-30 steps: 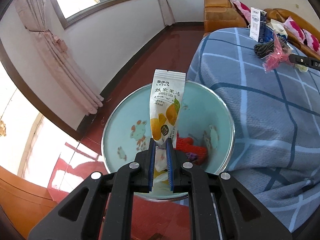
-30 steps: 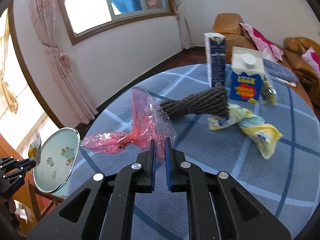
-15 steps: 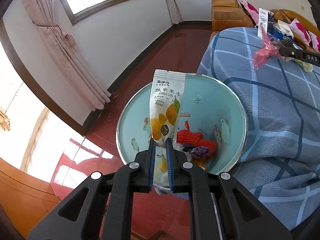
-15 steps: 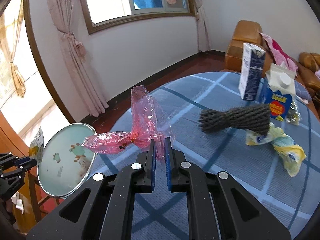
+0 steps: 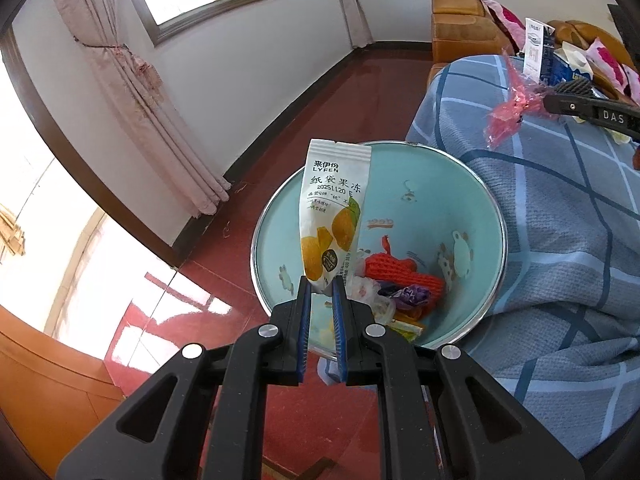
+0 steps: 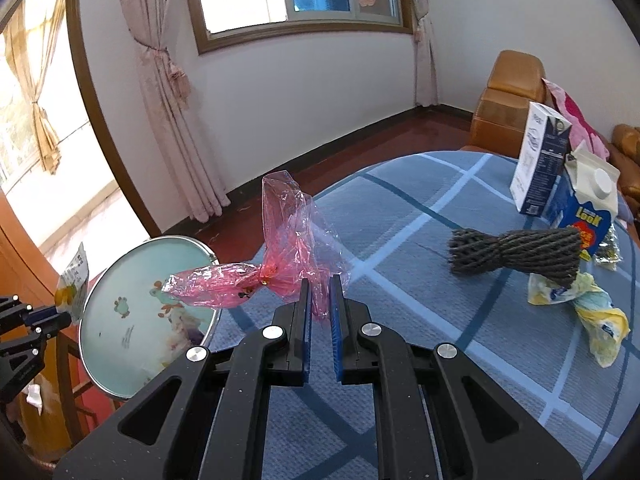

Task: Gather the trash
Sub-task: 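Carry the pouch over the bin with the left gripper while the right grasps the pink plastic bag, then carry the pink plastic bag over the bin with the right gripper while the left holds the pouch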

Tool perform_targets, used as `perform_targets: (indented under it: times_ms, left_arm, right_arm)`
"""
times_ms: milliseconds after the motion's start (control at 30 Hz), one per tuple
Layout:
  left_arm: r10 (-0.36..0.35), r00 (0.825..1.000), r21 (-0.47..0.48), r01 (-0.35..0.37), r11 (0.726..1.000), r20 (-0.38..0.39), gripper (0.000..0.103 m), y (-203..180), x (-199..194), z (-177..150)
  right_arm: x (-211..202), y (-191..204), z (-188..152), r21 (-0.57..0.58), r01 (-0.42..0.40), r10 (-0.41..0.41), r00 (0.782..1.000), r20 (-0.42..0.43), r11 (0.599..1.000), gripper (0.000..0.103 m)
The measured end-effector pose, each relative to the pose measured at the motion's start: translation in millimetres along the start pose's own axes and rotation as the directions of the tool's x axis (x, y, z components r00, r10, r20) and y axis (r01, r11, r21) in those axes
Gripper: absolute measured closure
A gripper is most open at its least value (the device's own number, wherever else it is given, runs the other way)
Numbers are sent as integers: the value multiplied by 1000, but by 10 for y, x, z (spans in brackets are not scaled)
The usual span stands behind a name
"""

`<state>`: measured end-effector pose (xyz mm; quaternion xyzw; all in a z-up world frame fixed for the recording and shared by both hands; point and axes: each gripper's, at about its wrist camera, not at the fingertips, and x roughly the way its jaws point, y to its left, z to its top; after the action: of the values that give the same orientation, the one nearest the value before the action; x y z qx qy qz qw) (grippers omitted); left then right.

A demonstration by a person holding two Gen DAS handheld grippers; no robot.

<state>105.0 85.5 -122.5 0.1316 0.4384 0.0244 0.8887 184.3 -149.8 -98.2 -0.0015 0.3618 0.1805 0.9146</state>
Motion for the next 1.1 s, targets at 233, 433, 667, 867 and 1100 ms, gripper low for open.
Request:
perform_targets:
  times_ms: [233, 433, 667, 867, 1100]
  left_arm:
    - [1, 1000, -3, -1, 1000, -2, 92, 21, -5, -14]
    - [4, 1000, -2, -4, 1000, 3, 92, 26, -21, -16]
    - [19, 1000, -2, -19, 1000, 2, 92, 32, -32, -41]
    - [21, 1000, -5, -21, 1000, 0, 92, 47, -22, -39]
    - [28, 1000, -10, -28, 1000, 0, 92, 67, -22, -48]
  right_arm:
    - [43, 86, -5, -25, -9, 9, 1000, -8, 1000, 94]
    - [58, 153, -4, -41, -10, 10, 1000, -6, 999, 94]
    - [82, 227, 4, -65, -18, 18, 1000, -4, 998, 94]
    - [104, 309, 4, -93, -26, 25, 1000, -5, 995, 94]
    - [111, 385, 6, -116, -36, 35, 999, -7, 993, 94]
